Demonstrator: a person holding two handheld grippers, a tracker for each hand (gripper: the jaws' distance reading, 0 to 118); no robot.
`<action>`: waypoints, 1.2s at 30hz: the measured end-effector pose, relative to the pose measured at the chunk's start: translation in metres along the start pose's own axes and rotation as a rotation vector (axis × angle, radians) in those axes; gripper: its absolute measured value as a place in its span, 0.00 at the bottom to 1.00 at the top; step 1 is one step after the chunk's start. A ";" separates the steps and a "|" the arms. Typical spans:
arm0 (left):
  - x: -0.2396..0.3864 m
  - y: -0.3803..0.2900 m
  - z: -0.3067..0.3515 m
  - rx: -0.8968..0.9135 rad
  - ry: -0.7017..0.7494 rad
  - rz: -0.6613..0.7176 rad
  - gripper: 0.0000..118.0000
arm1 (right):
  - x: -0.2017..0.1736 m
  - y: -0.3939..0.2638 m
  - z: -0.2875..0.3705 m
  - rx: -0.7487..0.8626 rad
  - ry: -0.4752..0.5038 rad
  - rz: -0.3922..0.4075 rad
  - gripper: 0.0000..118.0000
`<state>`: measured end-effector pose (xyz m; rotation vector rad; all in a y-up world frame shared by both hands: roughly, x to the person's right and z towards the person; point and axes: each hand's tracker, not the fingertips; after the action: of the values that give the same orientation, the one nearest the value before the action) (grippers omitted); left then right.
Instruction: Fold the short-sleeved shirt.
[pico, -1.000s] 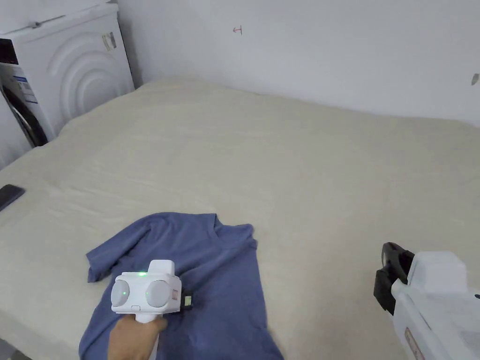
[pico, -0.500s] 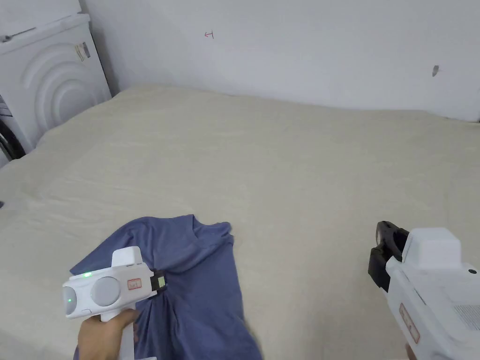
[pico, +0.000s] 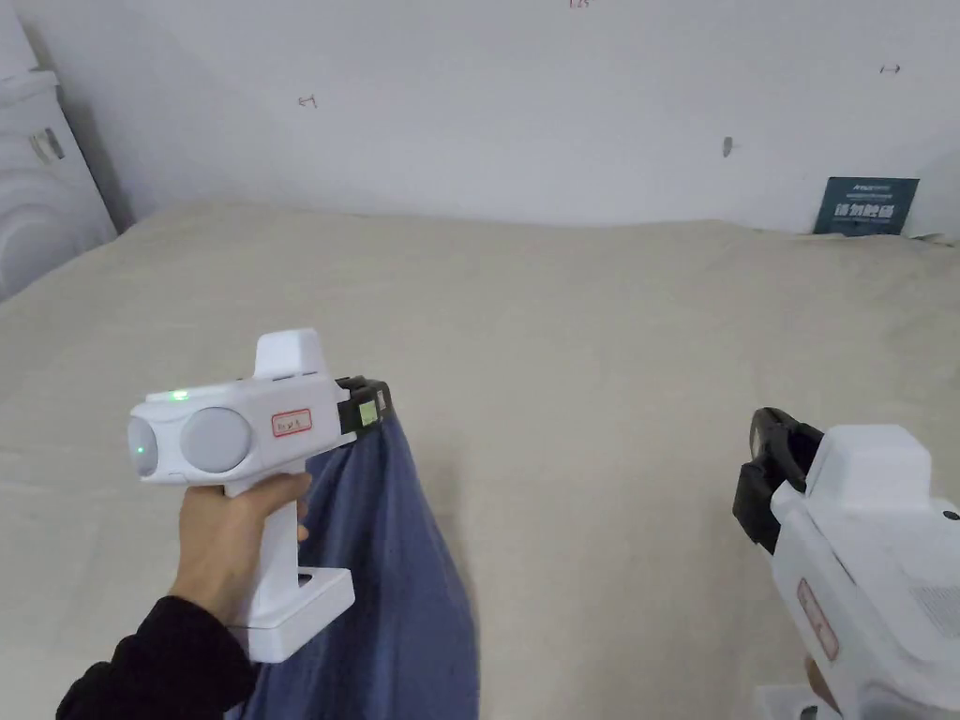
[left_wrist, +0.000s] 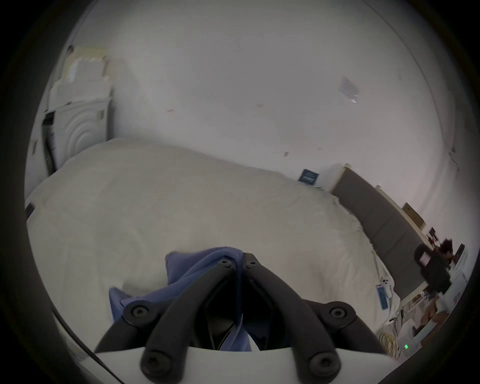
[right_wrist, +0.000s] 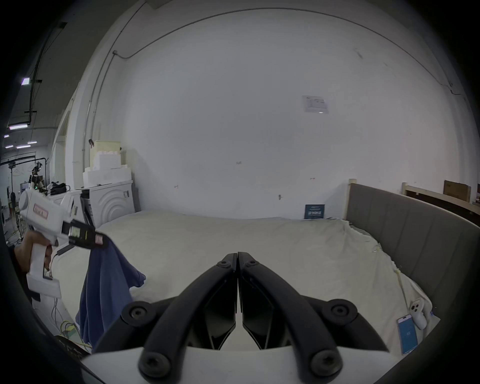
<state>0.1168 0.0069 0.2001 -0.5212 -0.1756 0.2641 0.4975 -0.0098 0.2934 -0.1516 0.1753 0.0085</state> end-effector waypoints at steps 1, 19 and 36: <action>0.014 0.007 -0.005 0.001 -0.022 -0.023 0.00 | 0.006 0.001 0.005 0.007 -0.016 -0.001 0.00; 0.226 0.022 -0.080 -0.048 -0.377 -0.266 0.00 | 0.100 0.007 0.061 0.047 -0.263 -0.014 0.00; 0.222 -0.161 -0.170 -0.525 -0.302 -0.391 0.00 | 0.112 -0.018 0.059 -0.017 -0.295 -0.046 0.00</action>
<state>0.3998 -0.1421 0.1596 -0.9508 -0.6433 -0.0955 0.6188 -0.0197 0.3338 -0.1699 -0.1225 -0.0131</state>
